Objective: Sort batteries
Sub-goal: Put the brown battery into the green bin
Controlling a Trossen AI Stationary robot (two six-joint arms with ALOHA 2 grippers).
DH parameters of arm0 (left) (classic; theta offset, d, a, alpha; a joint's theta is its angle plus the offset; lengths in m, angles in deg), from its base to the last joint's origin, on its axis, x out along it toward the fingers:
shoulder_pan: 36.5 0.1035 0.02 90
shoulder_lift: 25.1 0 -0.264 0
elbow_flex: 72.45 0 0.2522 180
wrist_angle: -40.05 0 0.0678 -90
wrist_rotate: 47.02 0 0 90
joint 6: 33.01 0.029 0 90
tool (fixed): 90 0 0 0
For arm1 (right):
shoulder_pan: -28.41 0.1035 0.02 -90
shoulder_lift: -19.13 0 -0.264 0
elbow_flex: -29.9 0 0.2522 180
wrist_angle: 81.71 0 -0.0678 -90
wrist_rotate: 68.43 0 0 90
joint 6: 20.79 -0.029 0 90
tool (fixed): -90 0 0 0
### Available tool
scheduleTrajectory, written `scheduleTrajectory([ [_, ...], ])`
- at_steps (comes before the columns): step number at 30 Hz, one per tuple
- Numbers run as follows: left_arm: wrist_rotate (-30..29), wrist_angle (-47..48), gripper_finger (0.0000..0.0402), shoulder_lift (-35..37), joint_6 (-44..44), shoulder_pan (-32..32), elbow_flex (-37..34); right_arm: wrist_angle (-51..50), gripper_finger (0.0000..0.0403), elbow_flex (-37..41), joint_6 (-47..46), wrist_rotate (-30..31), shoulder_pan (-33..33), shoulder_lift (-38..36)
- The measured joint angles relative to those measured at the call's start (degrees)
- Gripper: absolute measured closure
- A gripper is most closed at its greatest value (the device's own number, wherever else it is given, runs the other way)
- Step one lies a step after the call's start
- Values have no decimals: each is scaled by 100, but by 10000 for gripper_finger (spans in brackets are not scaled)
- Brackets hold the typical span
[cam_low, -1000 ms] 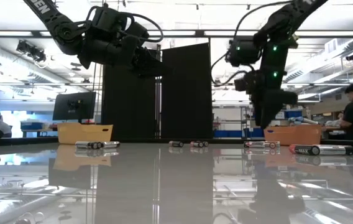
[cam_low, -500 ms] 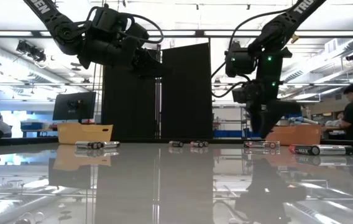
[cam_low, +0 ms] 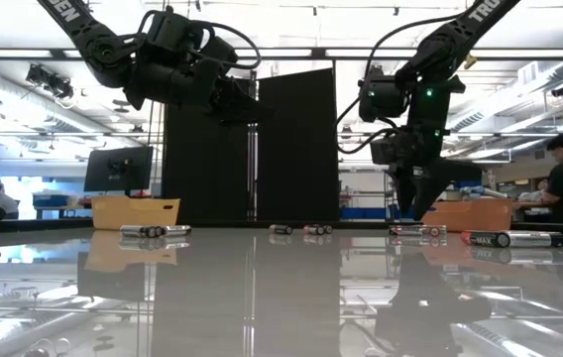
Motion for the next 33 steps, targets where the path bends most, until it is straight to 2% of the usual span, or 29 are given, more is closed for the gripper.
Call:
scheduleTrajectory([
  [24, -2, 0, 305, 0, 0, 0, 0, 4, 241, 0, 447, -1, -31, 13],
  [27, -4, 0, 305, 0, -2, 0, 0, -53, 241, -22, 395, 229, 31, 94],
  [30, -4, 0, 305, 0, -1, 0, 0, -414, 241, -390, 383, 542, 174, 112],
  [33, -22, 0, 305, 0, -1, 0, 0, -959, 241, -921, 499, 596, 256, 111],
])
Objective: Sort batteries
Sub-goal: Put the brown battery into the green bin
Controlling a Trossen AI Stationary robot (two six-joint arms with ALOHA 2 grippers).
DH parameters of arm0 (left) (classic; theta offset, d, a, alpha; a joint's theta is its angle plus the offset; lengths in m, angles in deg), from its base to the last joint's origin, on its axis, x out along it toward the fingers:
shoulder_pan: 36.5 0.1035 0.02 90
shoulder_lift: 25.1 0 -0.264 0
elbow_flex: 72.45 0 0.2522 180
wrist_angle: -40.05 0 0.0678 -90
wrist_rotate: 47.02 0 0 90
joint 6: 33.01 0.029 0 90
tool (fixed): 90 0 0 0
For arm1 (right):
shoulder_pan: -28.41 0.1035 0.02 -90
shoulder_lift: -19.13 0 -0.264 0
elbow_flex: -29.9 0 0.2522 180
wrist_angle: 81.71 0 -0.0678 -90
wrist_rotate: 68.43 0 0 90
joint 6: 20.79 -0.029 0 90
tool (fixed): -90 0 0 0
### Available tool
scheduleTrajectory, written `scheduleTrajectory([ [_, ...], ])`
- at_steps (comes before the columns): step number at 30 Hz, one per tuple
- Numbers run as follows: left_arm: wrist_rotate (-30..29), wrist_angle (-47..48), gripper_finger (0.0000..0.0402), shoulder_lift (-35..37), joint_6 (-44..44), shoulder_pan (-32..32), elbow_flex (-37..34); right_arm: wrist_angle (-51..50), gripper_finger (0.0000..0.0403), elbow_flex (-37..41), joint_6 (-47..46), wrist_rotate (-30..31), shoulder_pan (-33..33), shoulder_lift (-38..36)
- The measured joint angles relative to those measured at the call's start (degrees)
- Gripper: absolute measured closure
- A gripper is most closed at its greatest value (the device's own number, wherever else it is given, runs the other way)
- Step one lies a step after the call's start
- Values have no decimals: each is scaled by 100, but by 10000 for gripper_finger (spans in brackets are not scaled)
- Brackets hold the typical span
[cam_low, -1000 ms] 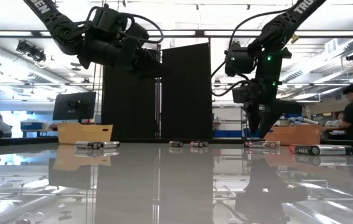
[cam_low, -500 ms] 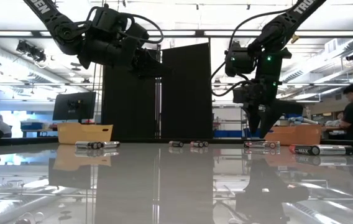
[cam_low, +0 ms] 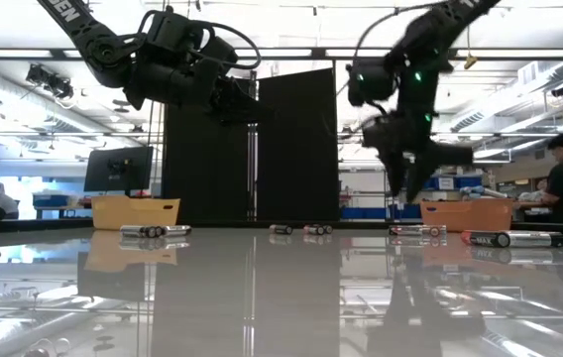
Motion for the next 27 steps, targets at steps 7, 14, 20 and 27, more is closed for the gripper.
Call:
scheduleTrajectory([
  [7, -53, 0, 305, 0, 1, 0, 2, -636, 250, -847, 545, -160, 19, 222],
  [14, -61, 4, 305, 0, 1, 0, 2, -1041, 267, -812, 554, -185, 112, 824],
  [20, -61, 80, 305, 0, 18, 0, 2, -883, 265, -773, 732, -184, 133, 925],
  [27, -66, 239, 305, 2, 140, 0, 2, -650, 264, -458, 1011, -179, 105, 916],
])
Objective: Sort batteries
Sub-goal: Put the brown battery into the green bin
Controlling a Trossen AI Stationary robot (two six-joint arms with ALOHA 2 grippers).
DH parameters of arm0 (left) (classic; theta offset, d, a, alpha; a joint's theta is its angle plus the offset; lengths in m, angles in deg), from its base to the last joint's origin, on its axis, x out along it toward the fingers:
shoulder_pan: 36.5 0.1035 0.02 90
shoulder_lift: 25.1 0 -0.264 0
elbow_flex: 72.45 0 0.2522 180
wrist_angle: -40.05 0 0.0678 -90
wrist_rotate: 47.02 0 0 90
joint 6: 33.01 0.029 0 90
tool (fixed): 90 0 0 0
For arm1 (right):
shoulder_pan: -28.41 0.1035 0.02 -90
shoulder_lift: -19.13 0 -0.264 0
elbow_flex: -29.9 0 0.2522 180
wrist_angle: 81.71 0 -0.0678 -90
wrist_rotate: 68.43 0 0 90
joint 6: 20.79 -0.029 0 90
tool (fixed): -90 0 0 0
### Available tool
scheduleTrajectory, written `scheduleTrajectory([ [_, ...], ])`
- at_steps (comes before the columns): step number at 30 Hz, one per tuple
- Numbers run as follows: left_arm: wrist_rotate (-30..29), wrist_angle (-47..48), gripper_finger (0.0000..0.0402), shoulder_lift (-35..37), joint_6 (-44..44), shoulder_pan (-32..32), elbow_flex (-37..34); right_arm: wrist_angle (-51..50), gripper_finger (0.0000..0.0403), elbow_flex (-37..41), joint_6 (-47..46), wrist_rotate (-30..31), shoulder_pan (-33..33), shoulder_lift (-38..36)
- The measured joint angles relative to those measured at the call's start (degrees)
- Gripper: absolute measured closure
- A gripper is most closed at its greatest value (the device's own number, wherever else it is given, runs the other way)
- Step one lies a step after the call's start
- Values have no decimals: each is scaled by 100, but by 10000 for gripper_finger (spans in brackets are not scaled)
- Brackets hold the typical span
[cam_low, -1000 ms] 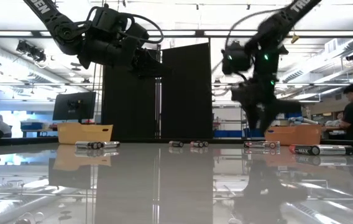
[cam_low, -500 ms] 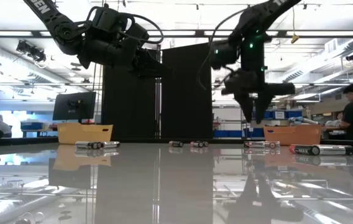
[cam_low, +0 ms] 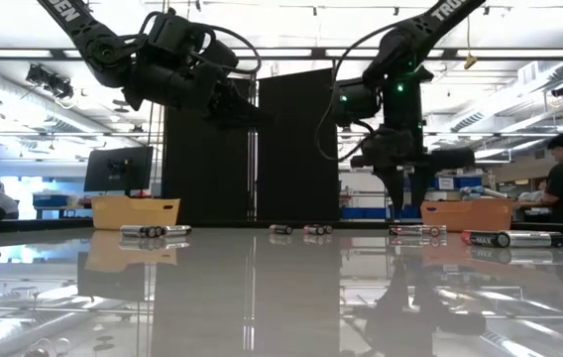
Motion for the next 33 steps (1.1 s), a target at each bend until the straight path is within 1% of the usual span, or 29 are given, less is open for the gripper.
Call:
scheduleTrajectory([
  [10, 0, 17, 305, 0, 14, 0, 0, 477, 252, 386, 181, 20, -89, 4],
  [24, 0, 21, 305, 0, 11, 0, 0, 681, 256, 396, 396, 11, -271, 4],
  [29, 0, 23, 305, 0, 11, 0, 0, 732, 258, 396, 396, -177, -282, 4],
  [33, 0, 25, 305, 0, 11, 0, 0, 801, 258, 396, 396, -186, -292, 4],
])
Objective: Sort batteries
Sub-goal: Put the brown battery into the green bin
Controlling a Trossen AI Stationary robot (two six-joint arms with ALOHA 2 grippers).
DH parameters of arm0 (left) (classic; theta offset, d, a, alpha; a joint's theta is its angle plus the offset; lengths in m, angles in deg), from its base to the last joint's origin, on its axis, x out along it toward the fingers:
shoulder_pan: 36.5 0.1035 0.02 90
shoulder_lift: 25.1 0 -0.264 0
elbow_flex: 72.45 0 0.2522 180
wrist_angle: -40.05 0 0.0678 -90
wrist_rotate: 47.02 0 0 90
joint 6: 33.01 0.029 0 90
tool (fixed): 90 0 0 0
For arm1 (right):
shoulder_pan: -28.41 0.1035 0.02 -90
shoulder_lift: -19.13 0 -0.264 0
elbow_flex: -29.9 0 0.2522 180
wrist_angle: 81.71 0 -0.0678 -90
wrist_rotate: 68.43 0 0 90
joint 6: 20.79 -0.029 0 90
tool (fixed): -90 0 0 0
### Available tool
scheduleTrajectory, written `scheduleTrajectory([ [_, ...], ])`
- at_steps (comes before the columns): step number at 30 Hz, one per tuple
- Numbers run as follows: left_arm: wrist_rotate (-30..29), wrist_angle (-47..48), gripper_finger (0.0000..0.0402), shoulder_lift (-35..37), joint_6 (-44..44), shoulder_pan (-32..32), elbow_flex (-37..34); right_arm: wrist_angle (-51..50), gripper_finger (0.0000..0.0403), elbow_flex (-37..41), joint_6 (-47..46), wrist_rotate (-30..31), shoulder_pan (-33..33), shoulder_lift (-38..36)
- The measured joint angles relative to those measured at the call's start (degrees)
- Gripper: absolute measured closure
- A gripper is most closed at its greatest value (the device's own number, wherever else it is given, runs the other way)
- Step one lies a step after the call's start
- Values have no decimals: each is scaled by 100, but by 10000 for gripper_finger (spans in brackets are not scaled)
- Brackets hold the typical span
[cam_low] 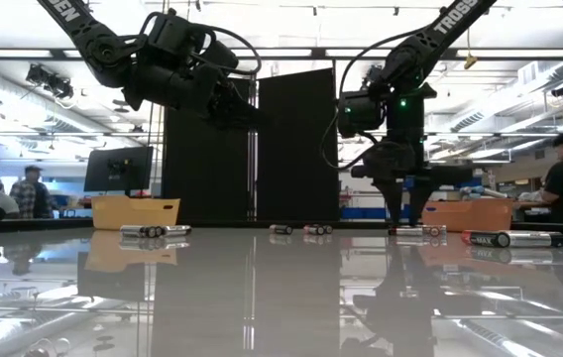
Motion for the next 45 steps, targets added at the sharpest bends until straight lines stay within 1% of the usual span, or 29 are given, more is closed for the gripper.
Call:
scheduleTrajectory([
  [5, 0, -2, 305, 0, -2, 0, 0, 61, 261, 0, -11, -52, -80, 0],
  [11, 0, -2, 305, 0, -2, 0, 0, 108, 271, 0, -24, -285, -165, 10],
  [17, 0, 5, 305, 0, -2, 0, 0, 132, 272, -26, -109, -276, -167, 389],
  [21, 0, 22, 305, 0, -2, 0, 0, 181, 277, -26, -141, -263, -153, 393],
  [24, 0, 39, 305, 0, -2, 0, 0, 103, 291, -71, -289, -259, -152, 361],
  [28, 0, 35, 305, 0, 4, 0, 0, 69, 336, -85, -326, -262, -150, 363],
  [29, 0, 35, 305, 0, 4, 0, 0, 108, 347, -85, -368, -258, -150, 361],
  [39, 0, 37, 305, 0, 7, 0, 0, 214, 348, -353, -1173, -198, 44, 377],
  [45, 0, 35, 305, 0, 11, 0, 0, 69, 348, -673, -1730, -172, 286, -27],
])
